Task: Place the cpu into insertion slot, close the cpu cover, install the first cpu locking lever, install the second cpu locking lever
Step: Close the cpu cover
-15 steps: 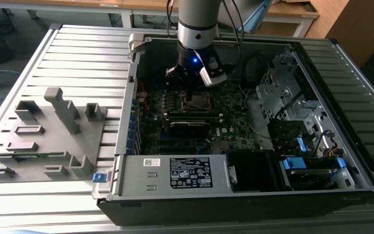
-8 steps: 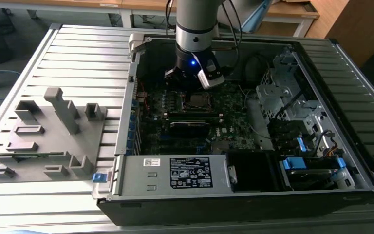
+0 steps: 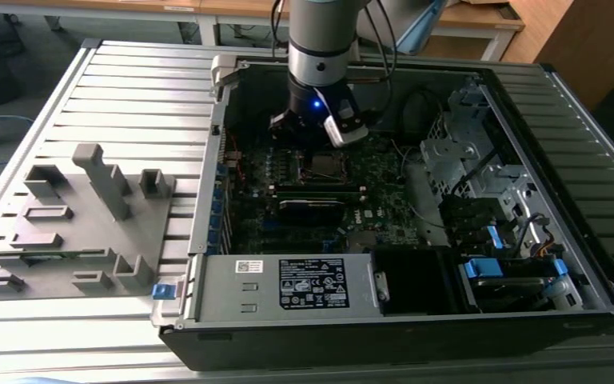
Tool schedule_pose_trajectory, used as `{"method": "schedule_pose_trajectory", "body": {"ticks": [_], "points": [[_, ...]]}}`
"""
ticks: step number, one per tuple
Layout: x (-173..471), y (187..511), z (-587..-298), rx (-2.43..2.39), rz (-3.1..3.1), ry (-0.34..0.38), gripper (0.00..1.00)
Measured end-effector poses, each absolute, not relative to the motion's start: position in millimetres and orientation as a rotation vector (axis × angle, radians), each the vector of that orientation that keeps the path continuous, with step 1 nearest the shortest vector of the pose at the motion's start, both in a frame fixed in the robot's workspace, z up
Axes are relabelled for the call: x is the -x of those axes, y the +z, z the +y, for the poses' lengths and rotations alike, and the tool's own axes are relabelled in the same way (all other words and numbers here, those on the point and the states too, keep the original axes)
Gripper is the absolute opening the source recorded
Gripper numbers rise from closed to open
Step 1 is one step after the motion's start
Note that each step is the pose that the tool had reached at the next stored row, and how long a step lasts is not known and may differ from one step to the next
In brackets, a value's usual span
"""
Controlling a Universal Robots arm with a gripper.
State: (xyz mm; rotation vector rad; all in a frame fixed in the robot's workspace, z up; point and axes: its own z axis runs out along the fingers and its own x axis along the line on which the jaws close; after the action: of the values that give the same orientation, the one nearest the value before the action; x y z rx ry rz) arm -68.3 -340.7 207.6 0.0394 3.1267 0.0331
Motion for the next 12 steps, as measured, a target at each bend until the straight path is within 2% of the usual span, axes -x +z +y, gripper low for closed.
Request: {"method": "schedule_pose_trajectory", "body": {"ticks": [12], "points": [[70.6,202.8,-340.6,-0.021,3.126,0.056,0.11]]}}
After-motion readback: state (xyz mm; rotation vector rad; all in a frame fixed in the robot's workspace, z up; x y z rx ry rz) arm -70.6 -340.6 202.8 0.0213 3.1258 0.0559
